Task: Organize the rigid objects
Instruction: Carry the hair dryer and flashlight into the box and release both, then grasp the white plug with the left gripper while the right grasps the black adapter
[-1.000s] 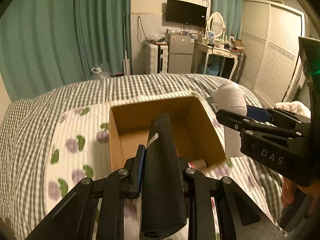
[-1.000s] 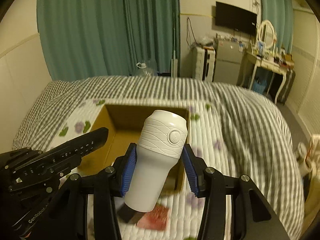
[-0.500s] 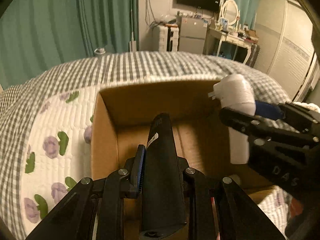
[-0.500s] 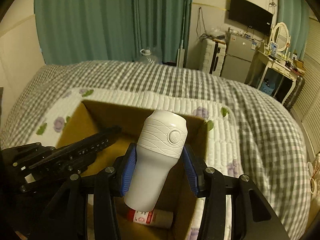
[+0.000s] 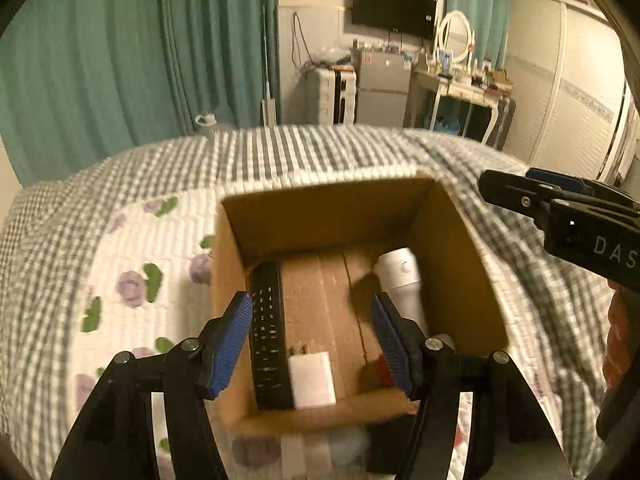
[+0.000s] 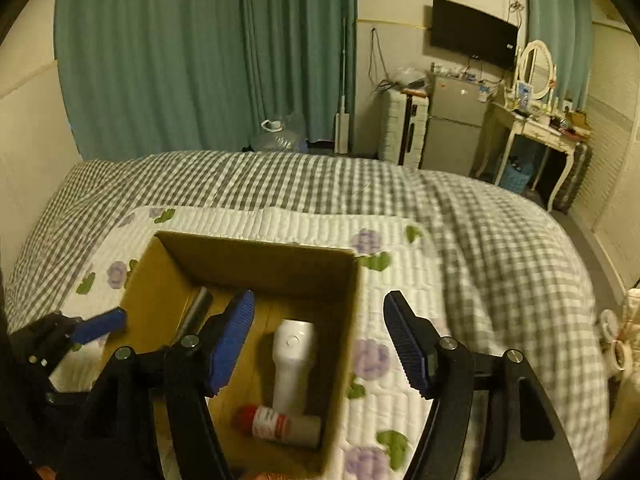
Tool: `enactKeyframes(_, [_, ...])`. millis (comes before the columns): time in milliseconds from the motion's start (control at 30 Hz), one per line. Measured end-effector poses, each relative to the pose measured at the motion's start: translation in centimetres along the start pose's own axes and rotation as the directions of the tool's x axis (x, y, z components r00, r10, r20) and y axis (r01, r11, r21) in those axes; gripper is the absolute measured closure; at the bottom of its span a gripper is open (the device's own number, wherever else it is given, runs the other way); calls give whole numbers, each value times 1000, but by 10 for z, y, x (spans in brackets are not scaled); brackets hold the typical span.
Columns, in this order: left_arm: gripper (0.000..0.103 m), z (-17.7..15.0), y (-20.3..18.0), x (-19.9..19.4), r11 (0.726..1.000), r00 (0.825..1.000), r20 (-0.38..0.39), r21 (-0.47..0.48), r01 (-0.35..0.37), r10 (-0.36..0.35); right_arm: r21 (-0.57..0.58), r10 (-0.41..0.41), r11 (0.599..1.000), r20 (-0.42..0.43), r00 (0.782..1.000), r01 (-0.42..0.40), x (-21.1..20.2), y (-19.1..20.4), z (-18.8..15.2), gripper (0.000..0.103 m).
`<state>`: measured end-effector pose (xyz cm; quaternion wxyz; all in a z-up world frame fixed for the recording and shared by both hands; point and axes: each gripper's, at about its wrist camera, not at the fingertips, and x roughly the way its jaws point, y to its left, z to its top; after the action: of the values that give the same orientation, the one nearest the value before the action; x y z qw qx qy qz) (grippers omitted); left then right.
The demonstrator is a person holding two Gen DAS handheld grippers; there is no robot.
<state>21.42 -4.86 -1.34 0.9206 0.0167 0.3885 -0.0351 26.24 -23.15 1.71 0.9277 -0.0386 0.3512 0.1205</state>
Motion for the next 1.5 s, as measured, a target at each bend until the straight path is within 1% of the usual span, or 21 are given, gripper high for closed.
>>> enactKeyframes(133, [31, 3, 0, -49, 1000, 998, 56, 13, -14, 13, -14, -19, 1000, 29, 999, 19, -49, 6, 3, 35])
enactKeyframes(200, [24, 1, 1, -77, 1000, 996, 92, 11, -19, 17, -30, -31, 999, 42, 999, 33, -74, 12, 1, 33])
enactKeyframes(300, [18, -4, 5, -105, 1000, 991, 130, 5, -20, 19, -61, -52, 997, 63, 997, 55, -109, 23, -6, 28])
enactKeyframes(333, [13, -7, 6, -113, 1000, 990, 139, 6, -22, 21, -69, -53, 996, 70, 996, 58, -121, 28, -11, 27])
enactKeyframes(433, [5, -19, 15, -127, 999, 986, 161, -3, -37, 37, -60, -51, 997, 61, 997, 55, -139, 35, -24, 17])
enactKeyframes(500, [5, -30, 21, -129, 999, 986, 161, -3, -39, 39, -39, -63, 997, 59, 996, 65, -144, 37, -34, 7])
enactKeyframes(533, [5, -34, 24, -128, 999, 986, 161, -6, -39, 40, -28, -74, 997, 60, 995, 76, -144, 38, -43, 6])
enactKeyframes(600, [5, -48, 32, -119, 999, 988, 145, -21, -45, 47, -6, -80, 997, 47, 996, 81, -137, 39, -57, 5])
enactKeyframes(767, [5, -80, 41, -78, 999, 996, 79, -26, -37, 39, 53, -62, 996, -82, 995, 66, -76, 44, -101, 5])
enactKeyframes(867, [5, -97, 44, -49, 998, 997, 27, -8, -68, 68, 76, -38, 996, -155, 987, 50, -36, 51, -128, 5])
enactKeyframes(933, [5, -110, 51, -32, 998, 998, -6, -13, -61, 61, 89, -15, 995, -215, 977, 35, -9, 57, -147, 5])
enactKeyframes(1033, [5, -127, 61, -9, 998, 996, -52, -18, -68, 67, 99, 6, 995, -259, 966, 21, 17, 69, -163, 5])
enactKeyframes(1100, [5, -134, 69, 1, 998, 995, -91, -44, -53, 49, 97, 8, 995, -280, 960, 20, 33, 78, -168, 8])
enactKeyframes(1167, [5, -136, 76, 5, 997, 994, -95, -61, -54, 48, 114, 38, 994, -296, 954, -5, 44, 81, -171, 12])
enactKeyframes(1233, [5, -138, 78, 7, 996, 993, -97, -60, -66, 60, 104, 45, 995, -340, 940, -10, 58, 87, -177, 17])
enactKeyframes(1267, [5, -139, 78, 7, 996, 993, -98, -60, -68, 62, 95, 47, 995, -354, 934, -14, 63, 89, -180, 25])
enactKeyframes(1300, [5, -139, 77, 7, 996, 993, -98, -58, -67, 61, 96, 64, 995, -365, 929, -31, 66, 89, -184, 30])
enactKeyframes(1333, [5, -139, 74, 7, 997, 993, -98, -52, -65, 60, 102, 77, 994, -361, 930, -42, 66, 89, -186, 32])
enactKeyframes(1400, [5, -138, 67, 5, 998, 993, -99, -27, -65, 62, 94, 76, 995, -345, 935, -46, 59, 86, -184, 51])
enactKeyframes(1467, [5, -137, 57, 4, 999, 993, -102, -3, -52, 52, 43, 7, 999, -315, 949, 7, 45, 80, -180, 61])
enactKeyframes(1500, [5, -135, 54, 5, 999, 993, -110, -4, -37, 37, 43, 2, 999, -308, 951, 11, 41, 75, -179, 62])
